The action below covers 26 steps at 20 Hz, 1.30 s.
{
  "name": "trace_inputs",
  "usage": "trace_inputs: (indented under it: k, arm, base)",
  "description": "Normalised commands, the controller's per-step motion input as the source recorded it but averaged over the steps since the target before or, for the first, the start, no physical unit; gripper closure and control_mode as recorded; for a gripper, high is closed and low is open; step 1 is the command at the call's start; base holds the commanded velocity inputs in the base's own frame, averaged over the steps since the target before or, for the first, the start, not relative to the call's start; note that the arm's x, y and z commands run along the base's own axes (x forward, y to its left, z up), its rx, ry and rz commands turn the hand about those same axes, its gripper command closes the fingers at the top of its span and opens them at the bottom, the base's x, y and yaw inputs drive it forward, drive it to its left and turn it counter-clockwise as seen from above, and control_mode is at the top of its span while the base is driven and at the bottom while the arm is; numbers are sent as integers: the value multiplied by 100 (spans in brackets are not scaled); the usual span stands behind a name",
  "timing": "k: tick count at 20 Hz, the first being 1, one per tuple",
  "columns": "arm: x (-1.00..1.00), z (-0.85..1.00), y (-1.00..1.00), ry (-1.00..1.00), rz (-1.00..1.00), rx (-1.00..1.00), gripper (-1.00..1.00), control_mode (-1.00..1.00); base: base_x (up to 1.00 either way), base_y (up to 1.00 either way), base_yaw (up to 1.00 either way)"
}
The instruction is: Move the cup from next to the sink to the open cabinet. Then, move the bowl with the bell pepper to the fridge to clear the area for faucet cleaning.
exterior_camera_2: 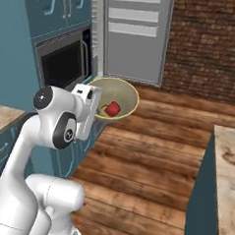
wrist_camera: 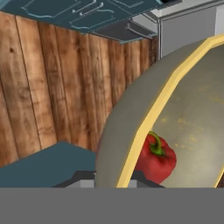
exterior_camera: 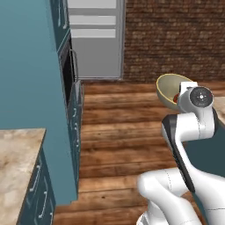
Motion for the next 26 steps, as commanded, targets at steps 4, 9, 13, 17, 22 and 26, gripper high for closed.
trace_inputs:
  k: [4, 9, 13, 17, 22, 26]
  arm:
    - [0, 0, 0, 0, 0, 0, 100, 100]
    - [0, 0, 0, 0, 0, 0, 100, 100]
    - [0, 0, 0, 0, 0, 0, 100, 100]
    - [0, 0, 0, 0, 0, 0, 100, 100]
    - [0, 0, 0, 0, 0, 0, 100, 100]
    - [0, 0, 0, 0, 0, 0, 100, 100]
  base:
    - [100, -9, 0]
    - [100, 0, 8]
    - [100, 0, 16]
    - [100, 0, 32]
    - [65, 0, 73]
    - [59, -36, 60]
